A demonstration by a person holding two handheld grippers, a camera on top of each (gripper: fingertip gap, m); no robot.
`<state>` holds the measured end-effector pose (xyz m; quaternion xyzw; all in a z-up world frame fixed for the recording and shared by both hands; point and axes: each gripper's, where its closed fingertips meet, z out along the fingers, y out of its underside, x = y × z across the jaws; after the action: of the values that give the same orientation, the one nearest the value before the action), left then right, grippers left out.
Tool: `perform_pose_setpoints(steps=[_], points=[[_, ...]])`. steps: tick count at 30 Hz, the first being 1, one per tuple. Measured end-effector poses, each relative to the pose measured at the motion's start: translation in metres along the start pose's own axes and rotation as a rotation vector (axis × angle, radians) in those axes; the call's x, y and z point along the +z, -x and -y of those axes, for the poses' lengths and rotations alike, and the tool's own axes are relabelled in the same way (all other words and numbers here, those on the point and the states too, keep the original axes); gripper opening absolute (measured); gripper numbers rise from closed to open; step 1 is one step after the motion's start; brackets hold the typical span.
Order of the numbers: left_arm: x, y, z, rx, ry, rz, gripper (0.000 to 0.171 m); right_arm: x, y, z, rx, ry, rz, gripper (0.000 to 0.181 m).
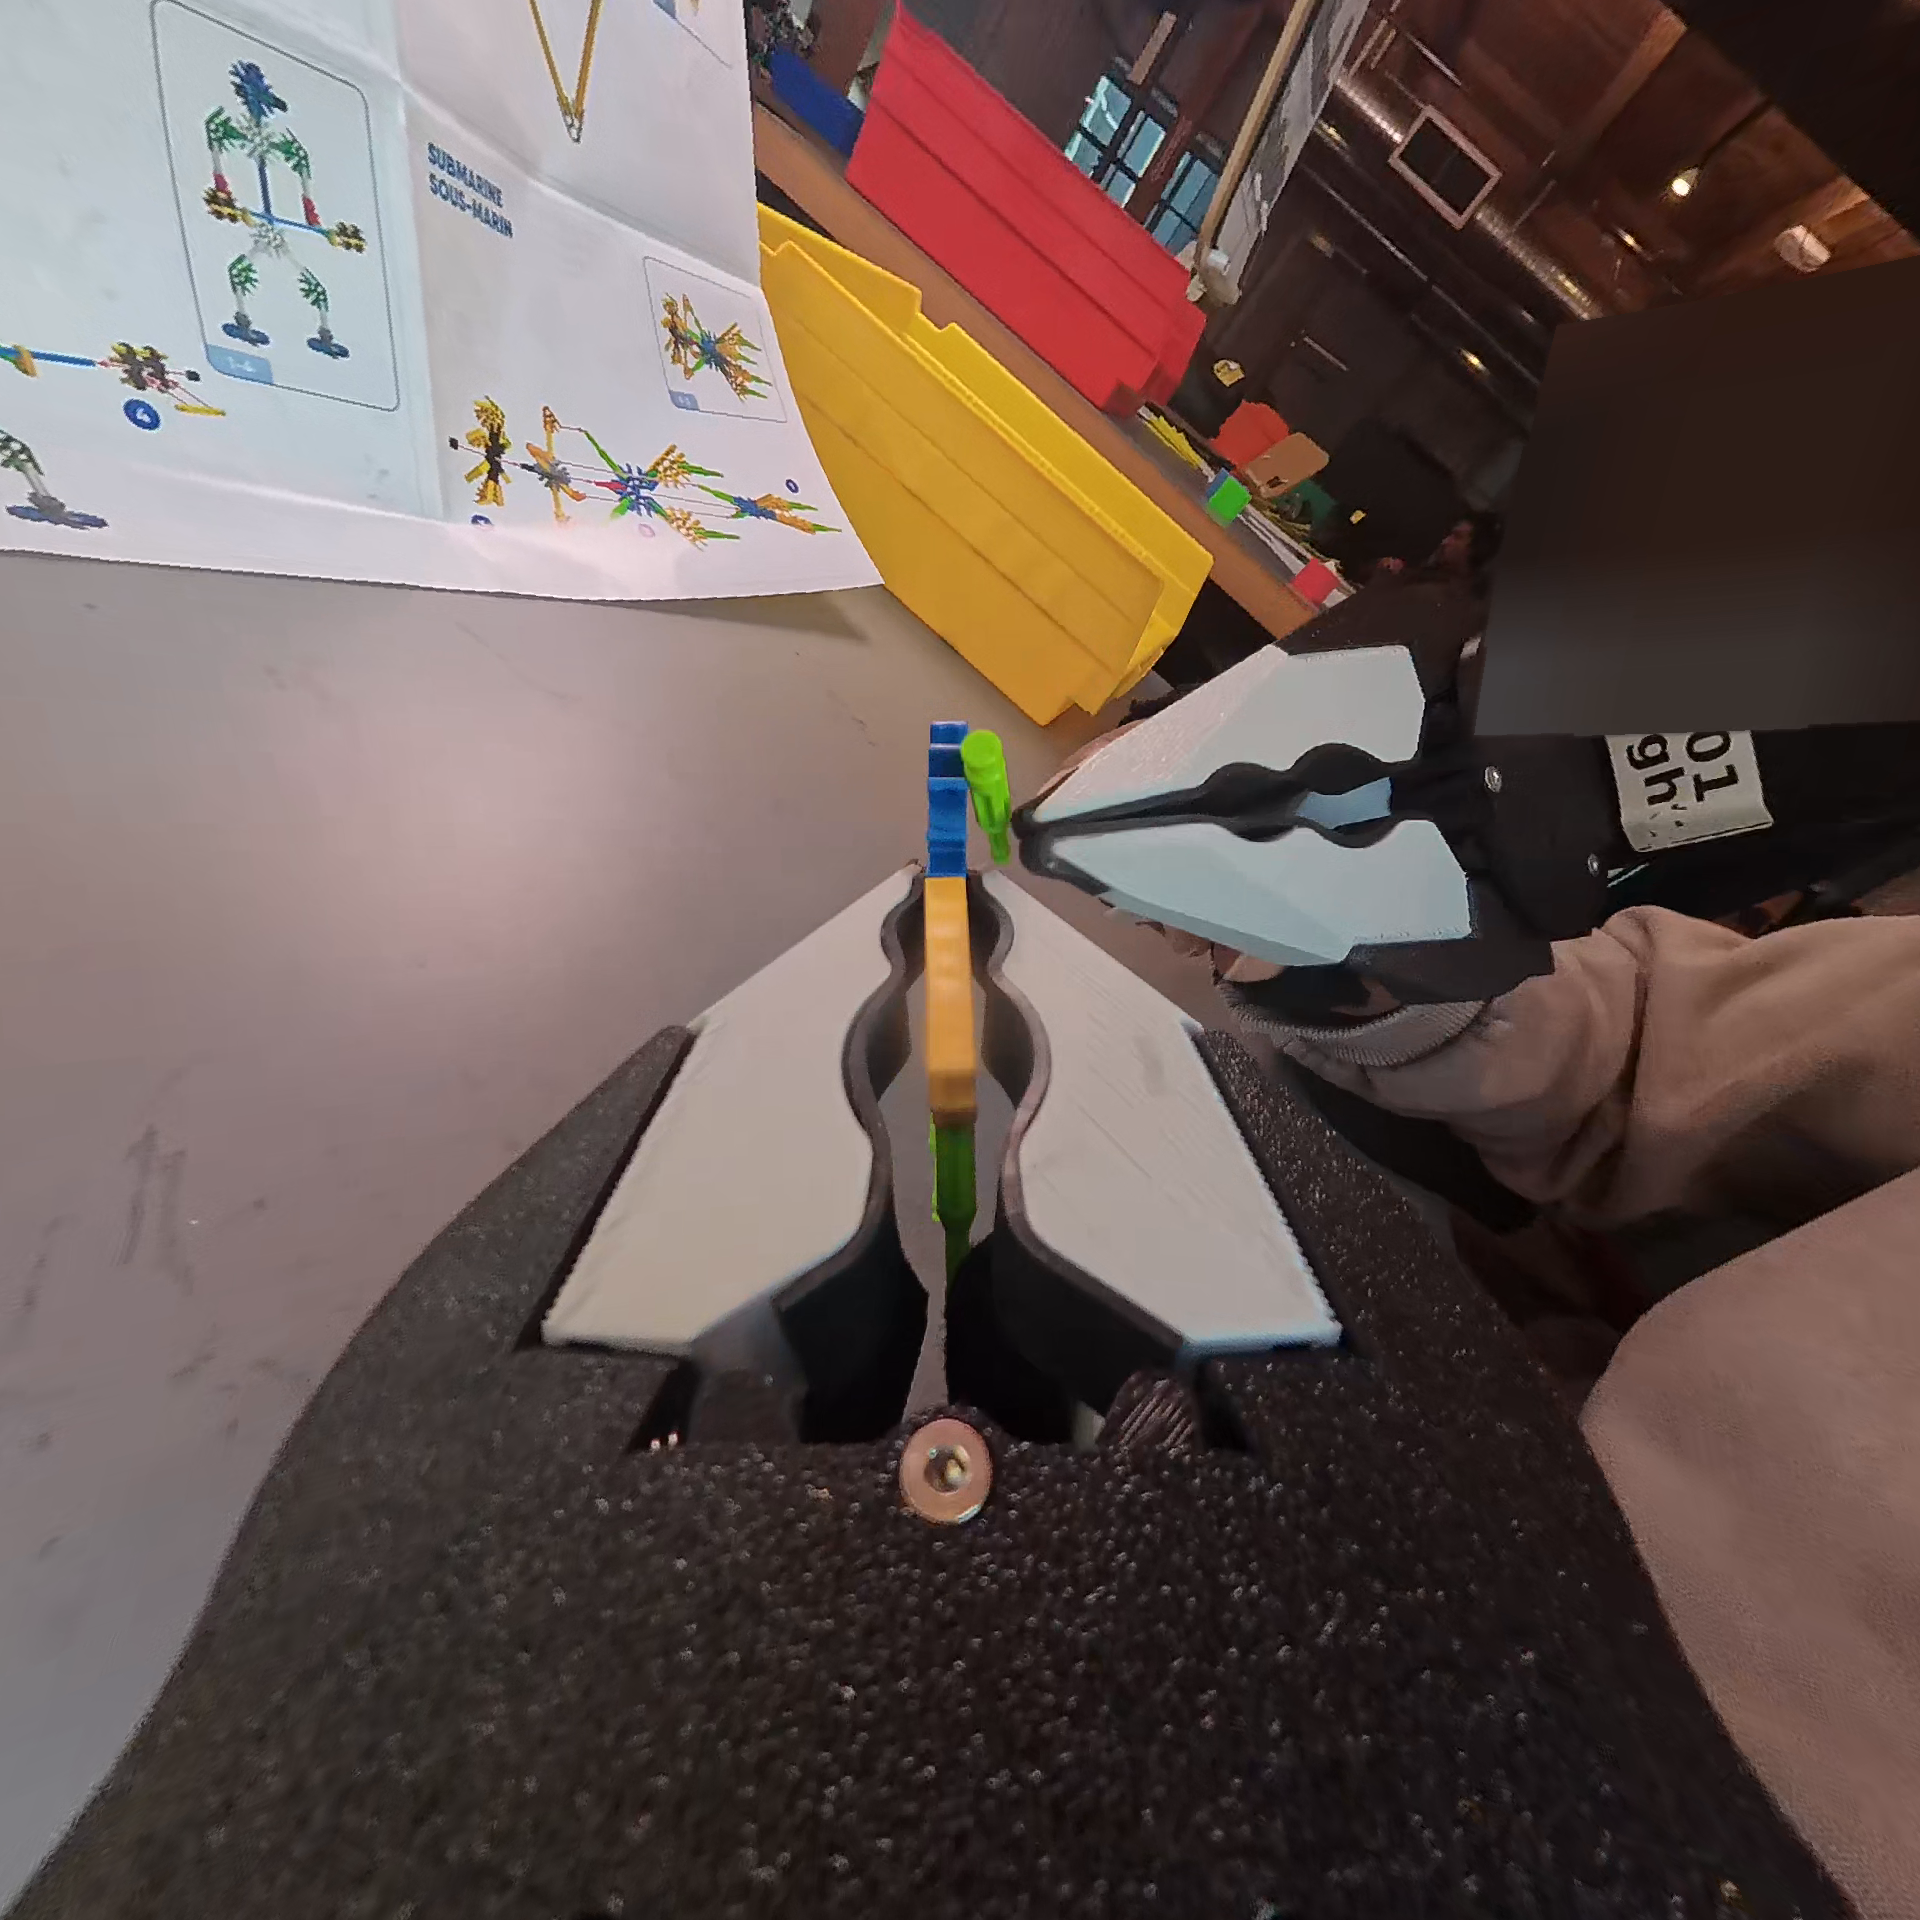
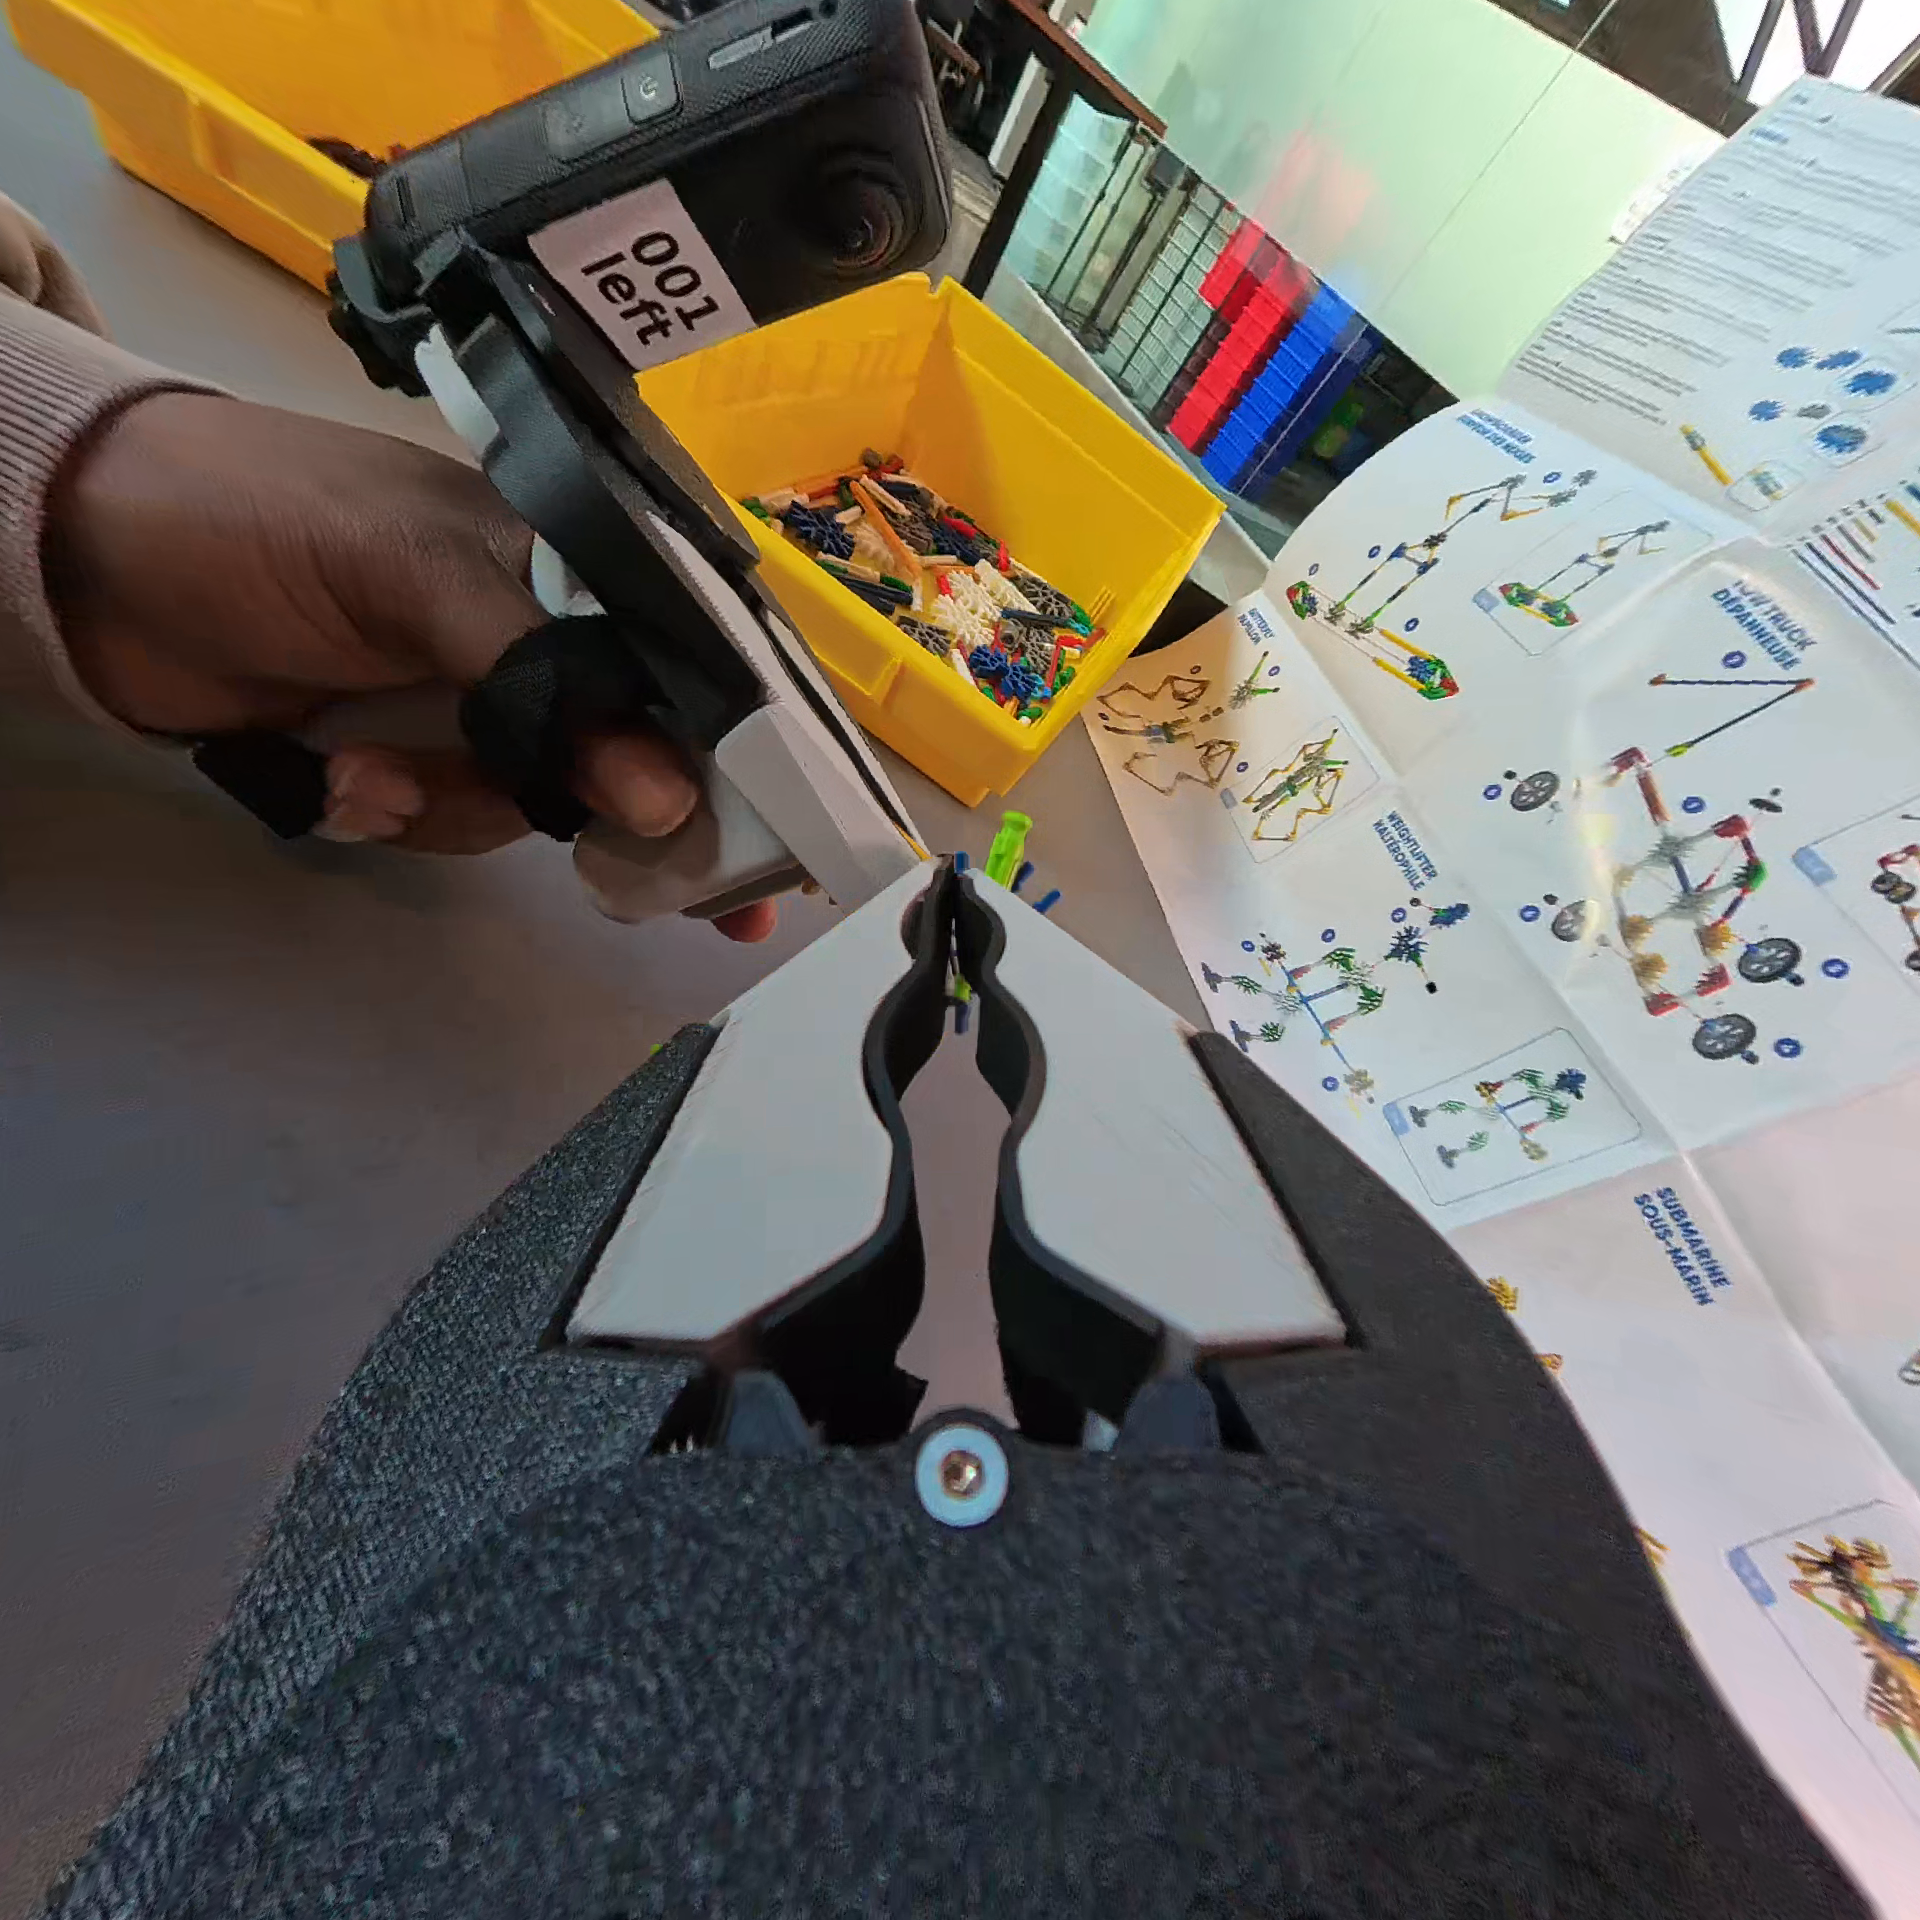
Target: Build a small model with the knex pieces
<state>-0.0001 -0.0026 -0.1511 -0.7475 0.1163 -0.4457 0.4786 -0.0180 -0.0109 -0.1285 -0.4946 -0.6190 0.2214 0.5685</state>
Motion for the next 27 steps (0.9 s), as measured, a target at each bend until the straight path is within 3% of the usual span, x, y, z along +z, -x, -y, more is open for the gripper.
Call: perform_pose_setpoints(steps=[5,8,12,18,22,26,27], points=[[-0.010,0.008,0.002,-0.019,-0.008,0.001,0.006,-0.016,-0.020,0.005,0.239,-0.138,0.106,0.000],[-0.011,0.012,0.002,-0.023,-0.003,0.012,0.006,-0.020,-0.028,-0.011,0.354,-0.118,0.162,0.000],[-0.013,0.026,-0.008,-0.033,0.075,0.053,0.006,-0.025,-0.023,-0.048,0.352,0.049,0.293,0.007],[-0.013,0.049,-0.045,-0.130,0.314,0.131,0.009,-0.032,0.032,-0.097,0.265,0.318,0.551,0.043],[-0.019,0.063,-0.046,0.007,0.366,0.254,0.031,-0.015,0.045,-0.097,0.188,0.356,0.538,0.036],[-0.029,0.072,-0.032,0.209,0.361,0.348,0.047,-0.003,0.048,-0.103,0.225,0.447,0.562,0.004],[-0.032,0.072,-0.028,0.262,0.357,0.365,0.049,-0.004,0.049,-0.103,0.222,0.465,0.578,0.004]])
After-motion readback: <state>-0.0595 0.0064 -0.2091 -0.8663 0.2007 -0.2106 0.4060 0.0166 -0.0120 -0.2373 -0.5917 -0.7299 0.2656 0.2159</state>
